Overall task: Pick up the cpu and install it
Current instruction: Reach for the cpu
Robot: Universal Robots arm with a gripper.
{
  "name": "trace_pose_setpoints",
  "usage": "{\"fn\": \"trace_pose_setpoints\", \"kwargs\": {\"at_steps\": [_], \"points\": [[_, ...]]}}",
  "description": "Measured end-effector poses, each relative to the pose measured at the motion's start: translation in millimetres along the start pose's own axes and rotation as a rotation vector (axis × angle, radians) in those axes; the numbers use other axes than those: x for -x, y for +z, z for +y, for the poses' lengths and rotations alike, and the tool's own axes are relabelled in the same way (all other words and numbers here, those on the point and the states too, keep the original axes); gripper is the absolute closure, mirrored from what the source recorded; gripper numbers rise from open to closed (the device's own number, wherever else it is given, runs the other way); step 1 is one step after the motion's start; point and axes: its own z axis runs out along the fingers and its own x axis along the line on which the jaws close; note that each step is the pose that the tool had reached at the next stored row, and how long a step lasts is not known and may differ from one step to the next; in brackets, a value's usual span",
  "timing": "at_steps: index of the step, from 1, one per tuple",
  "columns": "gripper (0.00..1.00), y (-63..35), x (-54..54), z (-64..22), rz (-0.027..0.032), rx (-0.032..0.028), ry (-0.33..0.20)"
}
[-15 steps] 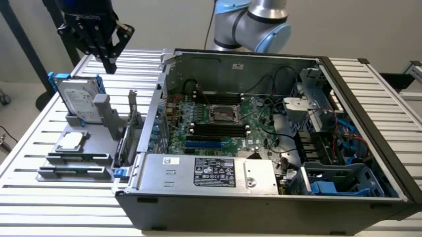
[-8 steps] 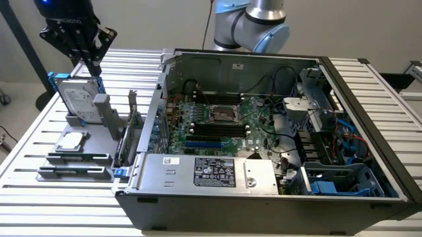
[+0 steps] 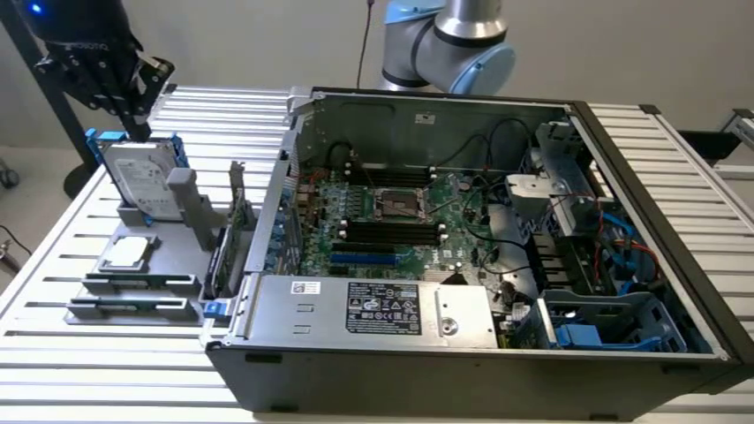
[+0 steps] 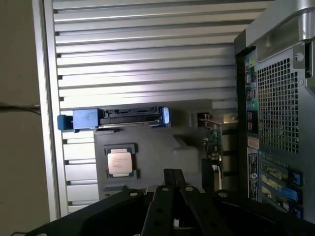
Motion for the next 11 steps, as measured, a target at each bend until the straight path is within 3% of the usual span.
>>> {"fn": "trace_pose_setpoints", "kwargs": {"at_steps": [11], "points": [[0.89, 11.1, -49.5, -4.0, 0.0086, -0.0007, 0.000]]}}
